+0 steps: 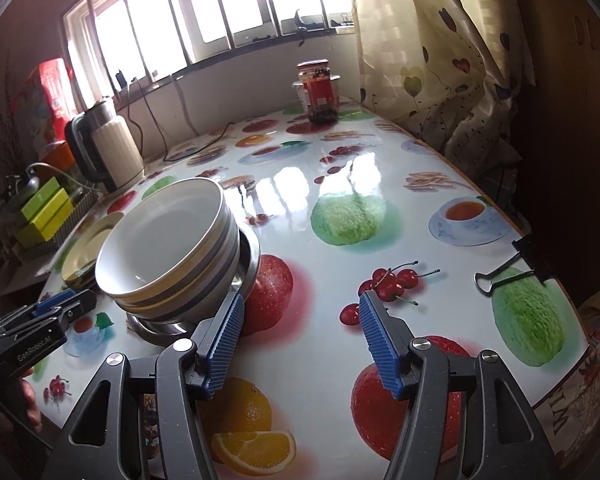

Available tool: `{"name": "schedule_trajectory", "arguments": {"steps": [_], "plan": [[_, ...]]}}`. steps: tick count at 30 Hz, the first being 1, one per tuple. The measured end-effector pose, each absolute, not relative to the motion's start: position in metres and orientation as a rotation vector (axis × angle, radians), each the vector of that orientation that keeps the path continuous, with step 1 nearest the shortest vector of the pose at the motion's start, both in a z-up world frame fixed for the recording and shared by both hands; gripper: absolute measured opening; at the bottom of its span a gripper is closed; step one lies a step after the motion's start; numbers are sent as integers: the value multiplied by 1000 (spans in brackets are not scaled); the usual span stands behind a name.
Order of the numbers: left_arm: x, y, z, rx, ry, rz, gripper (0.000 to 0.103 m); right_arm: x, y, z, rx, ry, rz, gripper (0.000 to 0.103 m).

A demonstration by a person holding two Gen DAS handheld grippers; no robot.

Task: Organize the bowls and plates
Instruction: 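Close both tools on the rim of the striped bowl stack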

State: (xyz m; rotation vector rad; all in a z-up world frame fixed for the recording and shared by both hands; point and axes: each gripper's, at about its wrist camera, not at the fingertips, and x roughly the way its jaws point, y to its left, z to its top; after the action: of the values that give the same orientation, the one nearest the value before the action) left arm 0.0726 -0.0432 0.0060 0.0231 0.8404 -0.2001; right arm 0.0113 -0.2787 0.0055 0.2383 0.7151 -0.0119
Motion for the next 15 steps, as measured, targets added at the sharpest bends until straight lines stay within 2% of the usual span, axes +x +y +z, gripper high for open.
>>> {"name": "schedule_trajectory", "arguments": {"steps": [9, 15], "plan": [[93, -41, -9, -181, 946, -332, 42, 21, -285, -9, 313, 762, 41, 61], [103, -42, -9, -189, 951, -331, 42, 31, -287, -13, 358, 768, 91, 61]]}}
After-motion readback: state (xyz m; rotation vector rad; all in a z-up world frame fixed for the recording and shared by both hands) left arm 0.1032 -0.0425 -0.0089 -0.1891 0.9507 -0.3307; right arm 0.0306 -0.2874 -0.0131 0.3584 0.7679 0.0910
